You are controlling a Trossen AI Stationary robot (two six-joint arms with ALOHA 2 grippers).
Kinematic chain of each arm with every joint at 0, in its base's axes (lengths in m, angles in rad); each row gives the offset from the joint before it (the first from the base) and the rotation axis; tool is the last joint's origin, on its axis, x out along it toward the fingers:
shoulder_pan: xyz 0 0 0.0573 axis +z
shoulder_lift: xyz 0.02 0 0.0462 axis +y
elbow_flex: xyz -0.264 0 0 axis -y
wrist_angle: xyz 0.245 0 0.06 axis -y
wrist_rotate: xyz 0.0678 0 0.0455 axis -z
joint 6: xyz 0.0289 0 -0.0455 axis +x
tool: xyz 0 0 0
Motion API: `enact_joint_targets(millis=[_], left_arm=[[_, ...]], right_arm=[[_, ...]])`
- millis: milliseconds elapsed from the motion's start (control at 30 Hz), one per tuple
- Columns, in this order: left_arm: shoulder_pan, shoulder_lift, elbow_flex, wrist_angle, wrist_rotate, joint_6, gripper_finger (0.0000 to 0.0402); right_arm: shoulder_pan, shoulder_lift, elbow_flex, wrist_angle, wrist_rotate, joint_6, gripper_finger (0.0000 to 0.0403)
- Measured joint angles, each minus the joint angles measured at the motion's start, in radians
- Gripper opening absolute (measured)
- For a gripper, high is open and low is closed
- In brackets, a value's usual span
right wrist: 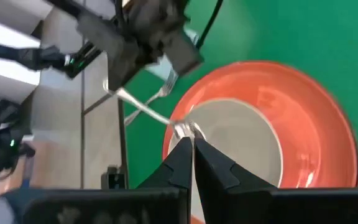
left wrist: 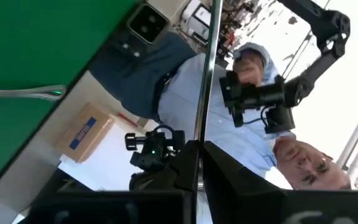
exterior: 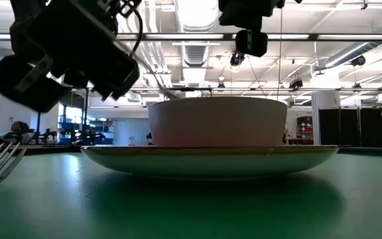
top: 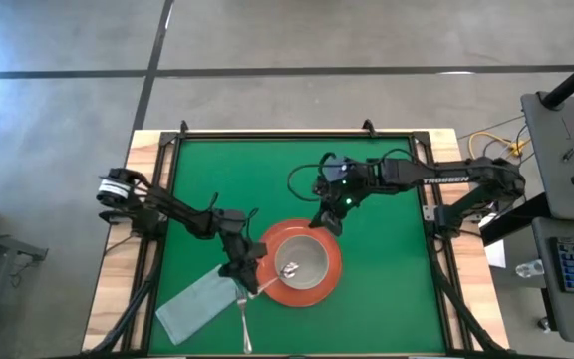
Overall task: Set table place
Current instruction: Put the silver spoon into the gray bowl
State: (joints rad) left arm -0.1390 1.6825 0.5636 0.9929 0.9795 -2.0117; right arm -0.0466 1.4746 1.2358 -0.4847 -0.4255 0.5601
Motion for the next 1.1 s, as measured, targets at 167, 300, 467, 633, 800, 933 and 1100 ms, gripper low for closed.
enact_joint_targets(millis=[167,300,467,633,800,933,1100], left_arm=[[0.013,0.033,-0.001,0.009,0.035,-0.011,0.0000],[0.034,0.046,-0.002,0.042,0.040,-0.026,0.0000],[0.062,0.050,0.001,0.039,0.032,-0.025,0.0000],[0.075,0.052,0.005,0.011,0.021,0.003,0.0000],[0.079,0.057,0.003,0.008,0.007,0.029,0.0000],[0.081,0.059,0.010,0.013,0.002,0.048,0.0000],[0.081,0.058,0.006,0.004,-0.019,0.072,0.0005]], right_arm=[[0.052,0.003,-0.018,0.004,0.093,0.036,0.0008],[0.094,0.030,-0.040,0.008,0.116,0.070,0.0009],[0.140,0.096,-0.071,0.108,0.115,0.135,0.0009],[0.164,0.163,-0.068,0.229,0.115,0.174,0.0009],[0.170,0.233,-0.053,0.270,0.113,0.192,0.0009],[0.169,0.299,-0.050,0.274,0.111,0.200,0.0009],[0.169,0.343,-0.047,0.297,0.104,0.201,0.0008]])
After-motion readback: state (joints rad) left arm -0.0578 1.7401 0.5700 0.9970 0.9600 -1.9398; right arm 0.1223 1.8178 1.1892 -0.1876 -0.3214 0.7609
